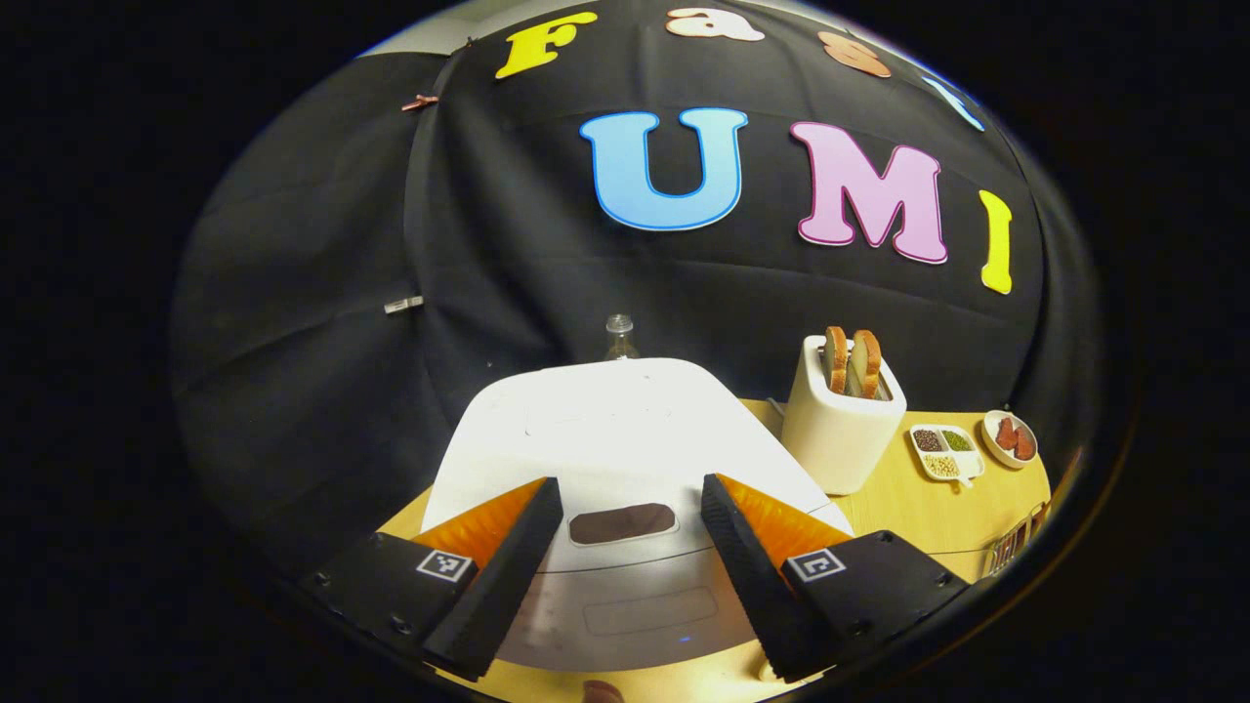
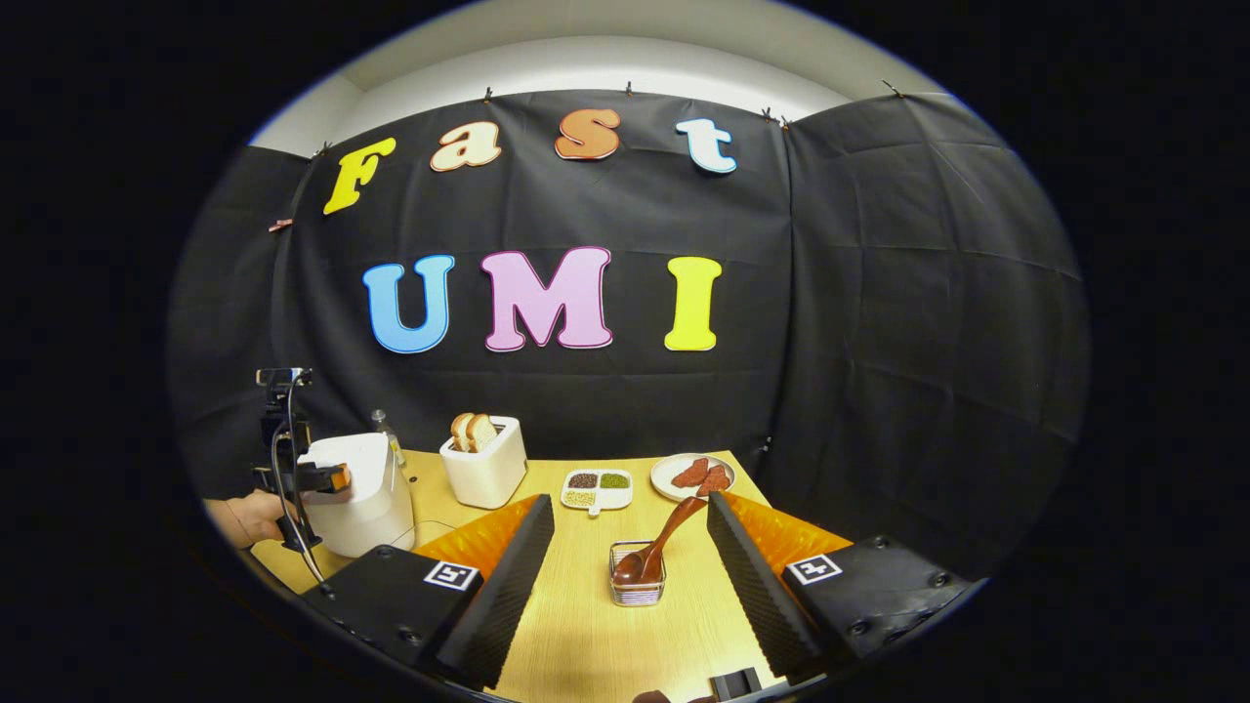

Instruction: Close the left gripper, press the button to open the rice cooker; take a wooden spoon from the chopstick holder with the right hand, scoop a spoonful of rice and pour it into the rice cooker, then put the wooden spoon back into the chopstick holder.

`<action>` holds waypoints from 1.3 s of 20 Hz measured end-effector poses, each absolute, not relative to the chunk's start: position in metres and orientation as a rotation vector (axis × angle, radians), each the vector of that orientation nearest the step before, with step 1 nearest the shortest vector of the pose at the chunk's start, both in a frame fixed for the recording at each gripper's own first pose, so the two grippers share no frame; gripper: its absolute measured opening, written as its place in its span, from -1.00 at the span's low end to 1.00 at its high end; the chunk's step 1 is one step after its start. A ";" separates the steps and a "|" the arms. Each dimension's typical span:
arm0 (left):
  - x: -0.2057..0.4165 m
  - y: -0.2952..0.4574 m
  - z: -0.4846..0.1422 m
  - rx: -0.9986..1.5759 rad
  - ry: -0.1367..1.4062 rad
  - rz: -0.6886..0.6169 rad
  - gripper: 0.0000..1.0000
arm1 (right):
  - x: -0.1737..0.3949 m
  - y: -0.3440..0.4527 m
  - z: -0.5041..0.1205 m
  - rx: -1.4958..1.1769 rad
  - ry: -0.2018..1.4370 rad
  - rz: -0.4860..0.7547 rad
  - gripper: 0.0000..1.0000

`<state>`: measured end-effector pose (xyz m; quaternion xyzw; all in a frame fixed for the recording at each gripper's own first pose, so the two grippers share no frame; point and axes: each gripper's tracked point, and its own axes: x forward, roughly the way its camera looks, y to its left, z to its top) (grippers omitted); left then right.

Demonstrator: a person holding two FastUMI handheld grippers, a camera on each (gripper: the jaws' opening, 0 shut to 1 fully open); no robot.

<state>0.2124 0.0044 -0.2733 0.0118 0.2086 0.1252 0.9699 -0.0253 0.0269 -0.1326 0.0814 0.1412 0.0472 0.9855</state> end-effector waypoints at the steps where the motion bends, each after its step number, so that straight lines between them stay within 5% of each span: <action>1: 0.212 0.006 -0.273 0.036 0.417 0.246 1.00 | -0.026 0.027 -0.132 0.161 0.280 0.097 0.97; 17: 0.112 -0.018 -0.142 0.050 0.114 -0.006 0.92 | -0.018 0.067 -0.102 0.125 0.210 0.168 0.97; 26: 0.036 -0.009 -0.099 -0.005 0.057 -0.023 0.92 | -0.020 0.097 -0.083 0.110 0.149 0.196 0.97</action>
